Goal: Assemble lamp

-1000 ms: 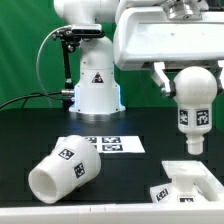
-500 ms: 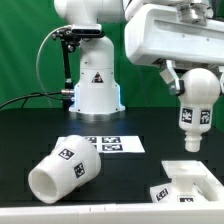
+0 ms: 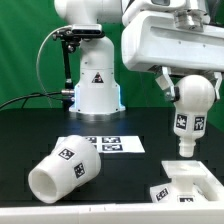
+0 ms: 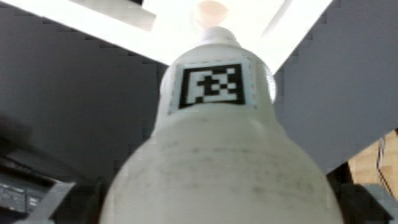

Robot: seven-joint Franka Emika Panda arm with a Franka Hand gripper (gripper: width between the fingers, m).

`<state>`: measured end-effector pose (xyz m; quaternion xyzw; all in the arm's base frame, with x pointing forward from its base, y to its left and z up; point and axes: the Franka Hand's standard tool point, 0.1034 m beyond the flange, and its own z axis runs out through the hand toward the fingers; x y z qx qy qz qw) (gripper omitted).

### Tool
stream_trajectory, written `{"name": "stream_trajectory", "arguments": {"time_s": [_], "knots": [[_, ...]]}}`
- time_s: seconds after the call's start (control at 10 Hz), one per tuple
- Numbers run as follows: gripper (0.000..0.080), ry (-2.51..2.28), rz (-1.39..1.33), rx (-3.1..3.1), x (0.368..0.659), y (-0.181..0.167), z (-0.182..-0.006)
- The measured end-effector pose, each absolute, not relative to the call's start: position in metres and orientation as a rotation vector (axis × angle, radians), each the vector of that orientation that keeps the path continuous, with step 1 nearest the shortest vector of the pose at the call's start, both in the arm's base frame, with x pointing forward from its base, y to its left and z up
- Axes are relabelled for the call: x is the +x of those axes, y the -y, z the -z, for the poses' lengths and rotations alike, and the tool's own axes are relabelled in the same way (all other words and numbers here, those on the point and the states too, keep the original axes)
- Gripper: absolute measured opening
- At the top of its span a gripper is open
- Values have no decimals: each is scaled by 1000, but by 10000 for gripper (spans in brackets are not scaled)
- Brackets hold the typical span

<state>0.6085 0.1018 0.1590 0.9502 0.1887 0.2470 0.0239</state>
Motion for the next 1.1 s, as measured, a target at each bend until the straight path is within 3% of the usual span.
{"name": "stream_trajectory", "arguments": {"time_s": [1.1], "knots": [[576,-601,-717,2939,609,-99,-127]]}}
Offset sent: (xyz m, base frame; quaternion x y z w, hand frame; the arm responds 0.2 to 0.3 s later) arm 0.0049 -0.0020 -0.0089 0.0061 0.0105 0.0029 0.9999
